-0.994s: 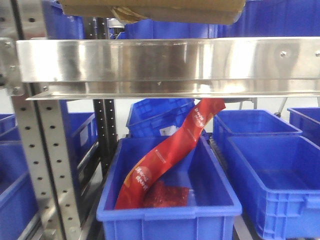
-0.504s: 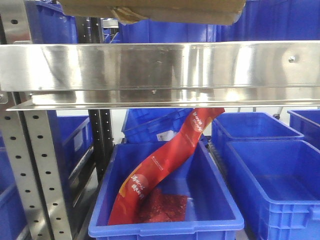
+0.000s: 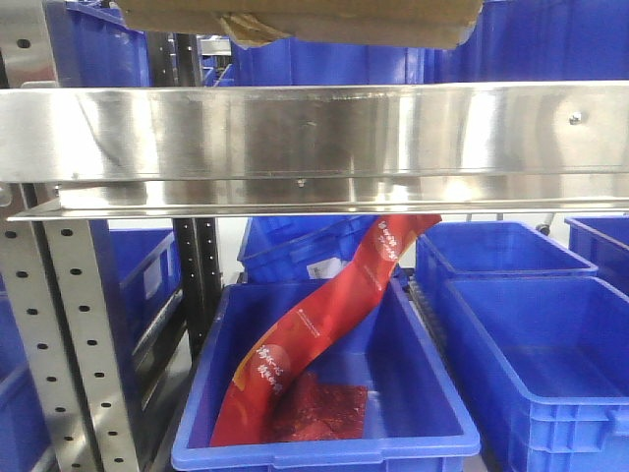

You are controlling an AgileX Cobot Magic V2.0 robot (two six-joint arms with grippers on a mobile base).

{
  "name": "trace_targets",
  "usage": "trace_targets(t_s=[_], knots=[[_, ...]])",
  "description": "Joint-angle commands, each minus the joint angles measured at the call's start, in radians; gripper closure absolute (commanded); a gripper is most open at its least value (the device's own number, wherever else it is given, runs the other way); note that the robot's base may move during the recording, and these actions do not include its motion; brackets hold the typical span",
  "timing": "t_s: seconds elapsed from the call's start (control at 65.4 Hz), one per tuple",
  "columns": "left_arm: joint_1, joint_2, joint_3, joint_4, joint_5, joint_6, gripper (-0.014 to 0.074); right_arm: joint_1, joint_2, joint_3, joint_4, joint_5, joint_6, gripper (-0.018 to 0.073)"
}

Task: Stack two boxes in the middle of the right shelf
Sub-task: 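Lower the box stack onto the middle shelf level with both grippers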

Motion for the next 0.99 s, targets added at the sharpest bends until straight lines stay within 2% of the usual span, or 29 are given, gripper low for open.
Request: trace_targets(t_s=[0.0,0.107,0.245,0.336,0.657,0.734,0.871,0.978], knots=[[0.003,-0.015,-0.017,0.006,-0.049,0.000,0.0707,-0.005,-0.012,-0.006,-0.022,-0.057,0.001,0.0721],[0.003,-0.015,-0.017,-0.008,-0.003,0.001,0.0707,-0.005,-0.012,-0.006,-0.022,0.009,0.001,0.0721],[0.003,-0.015,0.004,-0.067,0.099,0.086,0.0707,-0.005,-0.012,-0.008,-0.022,0.157,0.001,0.0711],[0.003,-0.015,0.052,-0.087,0.125,0.098,0.0707,-0.005,-0.012,-0.008,-0.022,0.204,0.001,0.0711],[0.003,-0.010,0.139,-0.088,0.062,0.098,0.0706,-0.005,0.003,-0.008,-0.022,0.165,0.001,0.0707],[0.003,-0.010,0.139,-0.088,0.048,0.098,0.0661,-0.005,0.010,-0.008,-0.022,0.165,0.001,0.0617],[0.007,-0.010,0.139,-0.088,0.046,0.076,0.0417,-0.005,0.013,-0.008,-0.022,0.165,0.001,0.0330],[0.007,-0.010,0.134,-0.088,0.028,0.076,0.0265,-0.005,0.013,-0.008,-0.022,0.157,0.001,0.0225]])
